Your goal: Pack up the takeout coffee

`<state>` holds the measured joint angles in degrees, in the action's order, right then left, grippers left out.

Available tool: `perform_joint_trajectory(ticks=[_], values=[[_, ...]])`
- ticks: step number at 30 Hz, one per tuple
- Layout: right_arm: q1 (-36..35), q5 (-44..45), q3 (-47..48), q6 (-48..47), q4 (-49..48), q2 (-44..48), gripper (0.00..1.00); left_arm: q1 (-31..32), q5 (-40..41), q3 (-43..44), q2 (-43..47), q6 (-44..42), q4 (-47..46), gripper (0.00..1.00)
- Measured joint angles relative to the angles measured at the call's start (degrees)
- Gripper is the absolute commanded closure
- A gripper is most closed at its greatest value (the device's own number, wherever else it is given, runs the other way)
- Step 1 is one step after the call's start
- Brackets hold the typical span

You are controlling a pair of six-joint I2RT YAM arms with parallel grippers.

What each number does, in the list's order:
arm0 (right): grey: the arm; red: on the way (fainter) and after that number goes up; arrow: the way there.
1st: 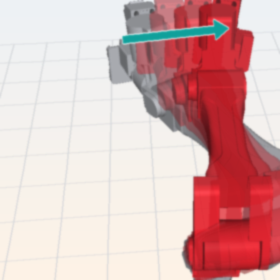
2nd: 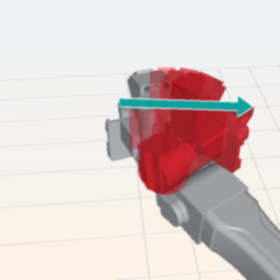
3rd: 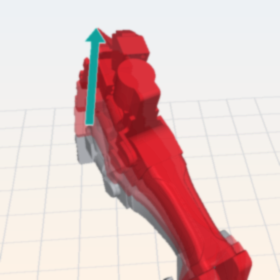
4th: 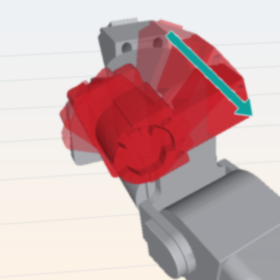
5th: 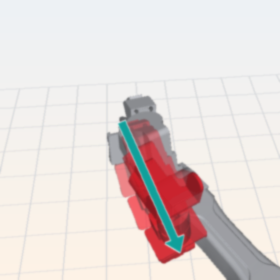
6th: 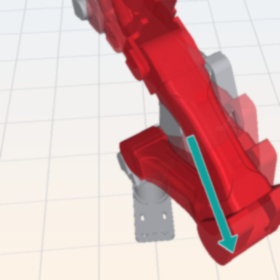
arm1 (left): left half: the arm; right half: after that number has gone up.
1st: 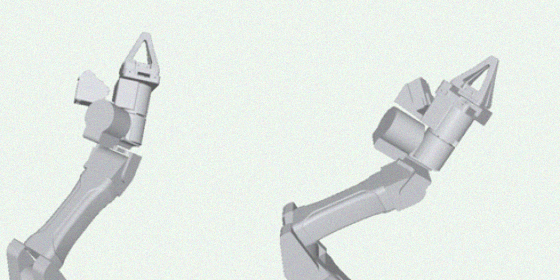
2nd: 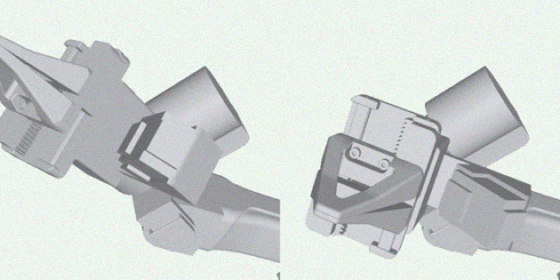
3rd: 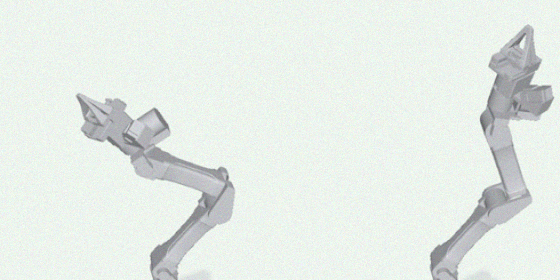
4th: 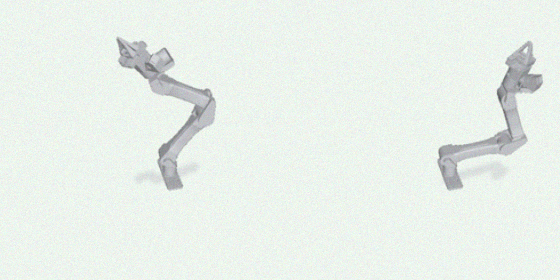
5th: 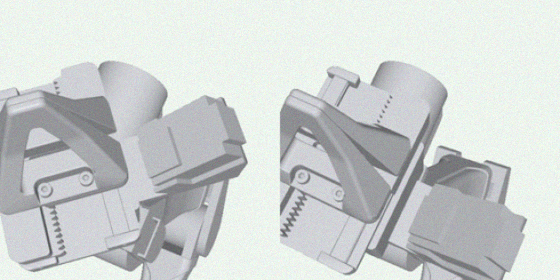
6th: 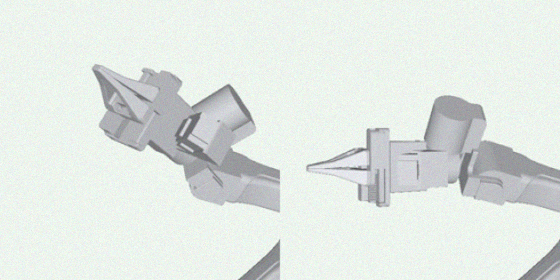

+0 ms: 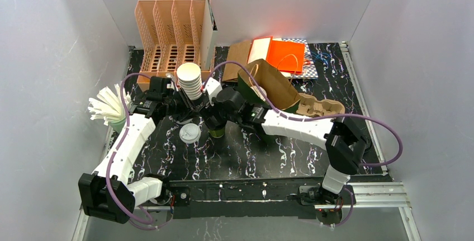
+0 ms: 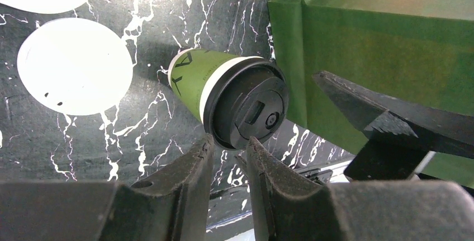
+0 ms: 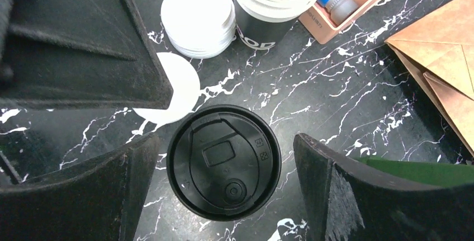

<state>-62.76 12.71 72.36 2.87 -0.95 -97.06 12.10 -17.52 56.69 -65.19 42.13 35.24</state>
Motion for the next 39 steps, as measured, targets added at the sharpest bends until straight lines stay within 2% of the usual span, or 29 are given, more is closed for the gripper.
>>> perform_joint_trajectory(ticks=[7,14,19,23,33,39], values=[[0.0,-1.4,12.2,2.6,16.4,-1.8,0.02,0.0,1.7,-1.3,1.0,2.3,-1.1,0.75],[0.0,-2.6,14.3,6.2,28.3,-0.8,0.02,0.0,2.9,-3.6,1.8,4.4,-2.4,0.76],[0.0,-3.9,22.0,8.7,38.3,-1.1,0.02,0.0,3.8,-3.7,2.4,5.1,-3.3,0.76],[0.0,-3.8,27.9,8.9,41.0,-2.3,0.02,0.0,4.0,-3.8,2.8,5.7,-3.9,0.78],[1.0,-8.1,33.2,3.0,45.9,-11.6,0.02,0.0,4.6,-5.2,2.8,5.9,-6.2,0.80],[1.8,-8.6,38.0,2.4,47.1,-15.8,0.02,0.0,4.7,-5.9,2.7,5.9,-7.5,0.71]])
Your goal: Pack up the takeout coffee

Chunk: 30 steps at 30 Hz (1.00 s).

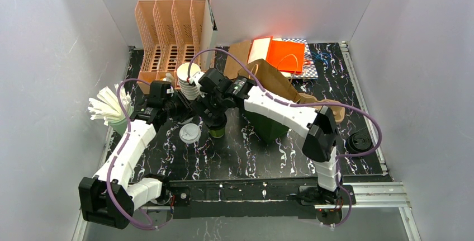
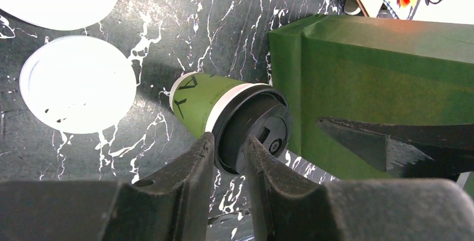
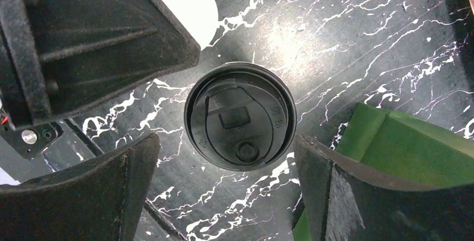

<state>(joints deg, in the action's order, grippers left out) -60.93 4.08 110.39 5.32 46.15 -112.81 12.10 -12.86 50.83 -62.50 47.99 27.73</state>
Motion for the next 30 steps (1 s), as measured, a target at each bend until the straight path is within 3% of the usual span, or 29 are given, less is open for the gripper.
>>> perform_joint_trajectory(ticks=[25,30], values=[[0.1,-0.2,0.9,-1.0,1.3,-4.2,0.02,0.0,0.0,-1.7,-2.4,-1.1,-1.7,0.73],[0.1,-0.2,0.9,-1.0,1.9,-4.5,0.08,0.0,0.0,-1.7,-2.8,-1.1,-1.8,0.74]])
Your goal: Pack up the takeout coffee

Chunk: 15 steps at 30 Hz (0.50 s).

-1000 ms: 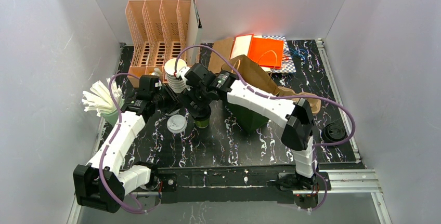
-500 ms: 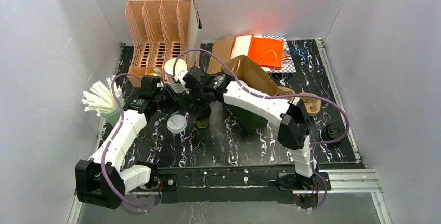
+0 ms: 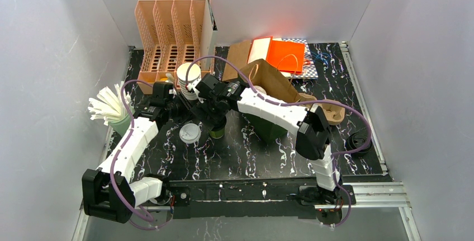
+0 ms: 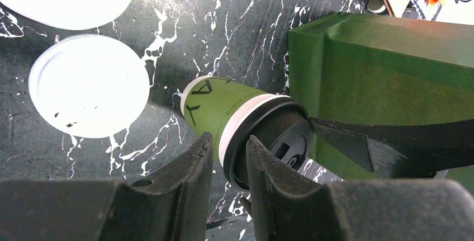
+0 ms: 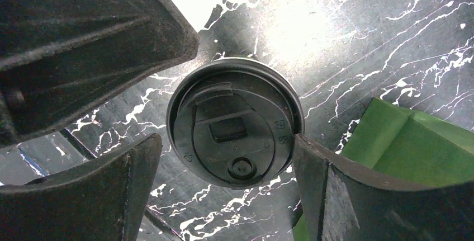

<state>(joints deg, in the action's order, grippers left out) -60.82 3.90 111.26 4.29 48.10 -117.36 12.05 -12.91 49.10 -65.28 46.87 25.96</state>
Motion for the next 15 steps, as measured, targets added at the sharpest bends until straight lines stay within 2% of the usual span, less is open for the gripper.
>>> perform_joint_trajectory(ticks=[4,12,15], values=[[-0.1,0.0,0.0,0.0,0.0,-0.1,0.14,0.0,0.0,-0.2,0.0,0.0,-0.1,0.74],[0.0,0.4,0.0,0.0,0.1,-0.1,0.16,0.0,-1.3,-1.8,0.0,0.1,-0.7,0.75],[0.0,0.6,0.0,0.0,0.1,-0.1,0.16,0.0,-2.1,-2.8,0.0,0.2,-1.1,0.72]])
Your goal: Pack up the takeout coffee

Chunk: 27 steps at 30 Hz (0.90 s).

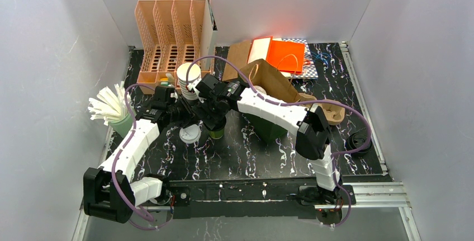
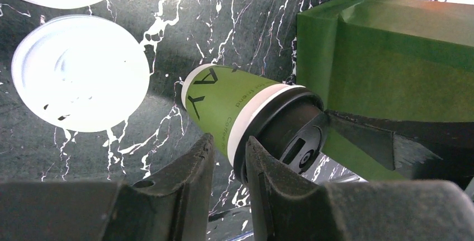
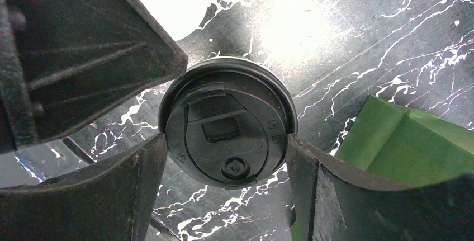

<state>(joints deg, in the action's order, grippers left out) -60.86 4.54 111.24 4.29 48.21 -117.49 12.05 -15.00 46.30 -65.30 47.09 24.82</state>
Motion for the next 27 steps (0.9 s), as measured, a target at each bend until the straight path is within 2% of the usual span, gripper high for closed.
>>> perform_joint_trajectory(ticks=[8,19,27], values=[[0.0,0.8,0.0,0.0,0.6,0.0,0.20,-0.1,-1.9,-2.4,0.0,0.7,-1.9,0.67],[0.0,1.1,0.0,0.2,1.1,-0.1,0.28,-0.3,-4.3,-3.7,0.0,1.8,-5.2,0.67],[0.0,1.0,0.0,0.6,1.0,-0.1,0.32,-0.3,-5.6,-4.6,0.0,2.4,-6.9,0.71]])
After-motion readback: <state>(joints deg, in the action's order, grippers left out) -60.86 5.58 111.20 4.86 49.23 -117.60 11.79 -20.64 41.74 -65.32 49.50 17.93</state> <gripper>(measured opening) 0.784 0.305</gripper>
